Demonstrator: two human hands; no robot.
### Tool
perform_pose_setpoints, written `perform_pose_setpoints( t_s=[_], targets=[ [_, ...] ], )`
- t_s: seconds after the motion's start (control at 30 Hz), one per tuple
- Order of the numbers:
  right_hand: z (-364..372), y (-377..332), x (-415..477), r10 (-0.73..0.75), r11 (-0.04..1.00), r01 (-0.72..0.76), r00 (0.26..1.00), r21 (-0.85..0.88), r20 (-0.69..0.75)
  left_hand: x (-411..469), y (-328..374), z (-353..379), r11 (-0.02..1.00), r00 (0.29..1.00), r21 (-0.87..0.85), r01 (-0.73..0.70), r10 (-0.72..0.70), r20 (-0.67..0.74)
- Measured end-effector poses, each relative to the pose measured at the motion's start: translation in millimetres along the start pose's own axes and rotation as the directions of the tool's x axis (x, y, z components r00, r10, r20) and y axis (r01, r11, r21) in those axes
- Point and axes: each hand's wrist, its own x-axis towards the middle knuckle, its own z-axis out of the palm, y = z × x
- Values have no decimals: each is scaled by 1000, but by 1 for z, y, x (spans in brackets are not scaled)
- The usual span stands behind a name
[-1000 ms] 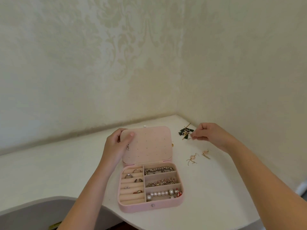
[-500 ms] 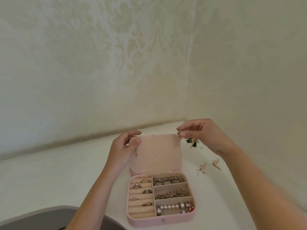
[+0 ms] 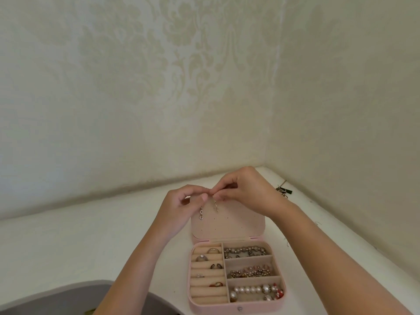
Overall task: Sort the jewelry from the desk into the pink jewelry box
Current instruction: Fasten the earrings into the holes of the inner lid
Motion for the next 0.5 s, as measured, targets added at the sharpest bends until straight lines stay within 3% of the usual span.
perform_pose_setpoints(
  t_s=[0.5],
  targets=[
    [8, 12, 7, -223, 964, 206, 971, -170, -87, 2, 3, 8, 965, 994, -241, 102, -107, -9]
  ],
)
